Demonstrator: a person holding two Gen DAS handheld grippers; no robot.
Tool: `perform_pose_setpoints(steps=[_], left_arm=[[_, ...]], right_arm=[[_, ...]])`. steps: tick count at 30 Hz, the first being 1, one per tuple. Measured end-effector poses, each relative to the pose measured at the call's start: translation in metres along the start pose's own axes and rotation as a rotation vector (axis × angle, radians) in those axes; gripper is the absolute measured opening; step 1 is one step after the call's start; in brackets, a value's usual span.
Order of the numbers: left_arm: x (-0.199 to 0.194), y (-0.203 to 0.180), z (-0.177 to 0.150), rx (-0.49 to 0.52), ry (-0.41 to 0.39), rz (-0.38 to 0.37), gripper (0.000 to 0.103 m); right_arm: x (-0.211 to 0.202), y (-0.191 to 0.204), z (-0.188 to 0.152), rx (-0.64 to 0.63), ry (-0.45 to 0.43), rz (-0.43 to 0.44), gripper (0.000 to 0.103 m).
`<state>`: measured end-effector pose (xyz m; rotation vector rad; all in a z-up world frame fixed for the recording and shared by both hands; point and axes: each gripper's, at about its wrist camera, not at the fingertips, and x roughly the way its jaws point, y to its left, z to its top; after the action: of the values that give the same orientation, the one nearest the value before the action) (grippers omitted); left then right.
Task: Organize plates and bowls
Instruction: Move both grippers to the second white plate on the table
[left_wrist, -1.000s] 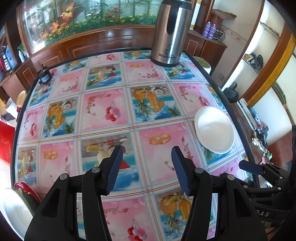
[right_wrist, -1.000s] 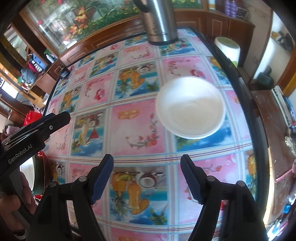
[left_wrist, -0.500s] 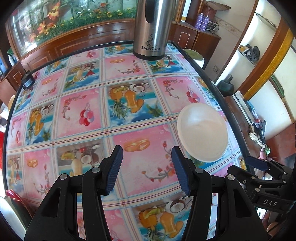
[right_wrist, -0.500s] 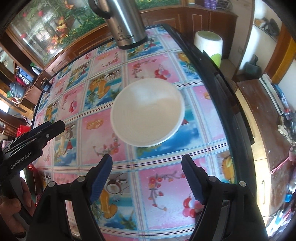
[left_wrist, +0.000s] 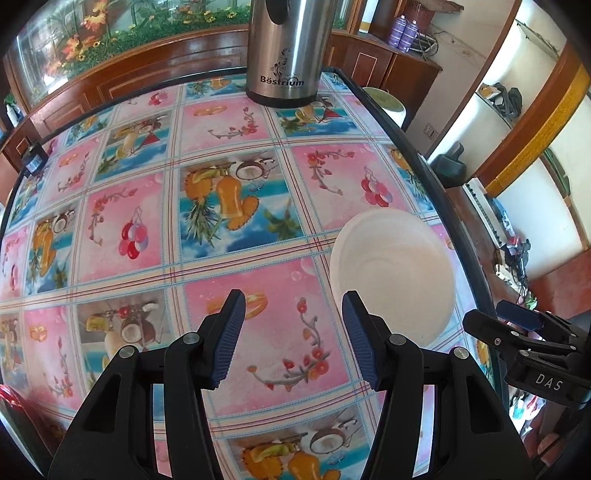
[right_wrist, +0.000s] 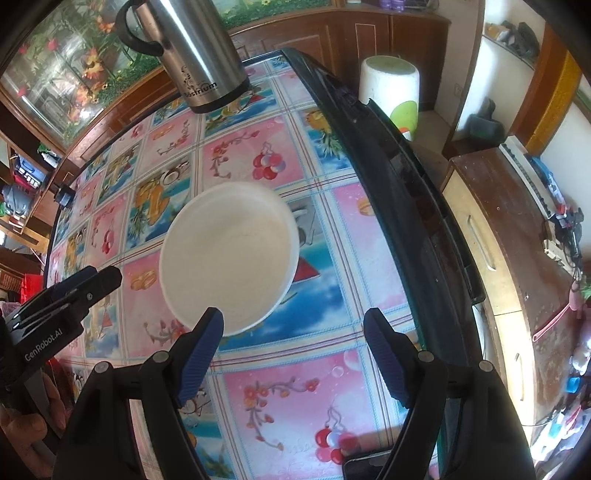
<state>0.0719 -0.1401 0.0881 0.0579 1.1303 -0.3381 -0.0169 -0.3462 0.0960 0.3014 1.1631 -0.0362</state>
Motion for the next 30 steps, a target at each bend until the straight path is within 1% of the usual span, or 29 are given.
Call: perform_pose_setpoints(steps=[9, 30], left_arm=[[0.021, -0.011, 0.007, -0.008, 0.031, -0.004, 0.055], [0.054, -0.022, 0.011, -0.025, 0.077, 0.014, 0.055]], right_arm=[[0.015, -0.007, 0.016, -0.004, 0.015, -0.003, 0.079], [0.042, 0.000, 0.035, -0.053, 0.052, -0.030, 0.079]])
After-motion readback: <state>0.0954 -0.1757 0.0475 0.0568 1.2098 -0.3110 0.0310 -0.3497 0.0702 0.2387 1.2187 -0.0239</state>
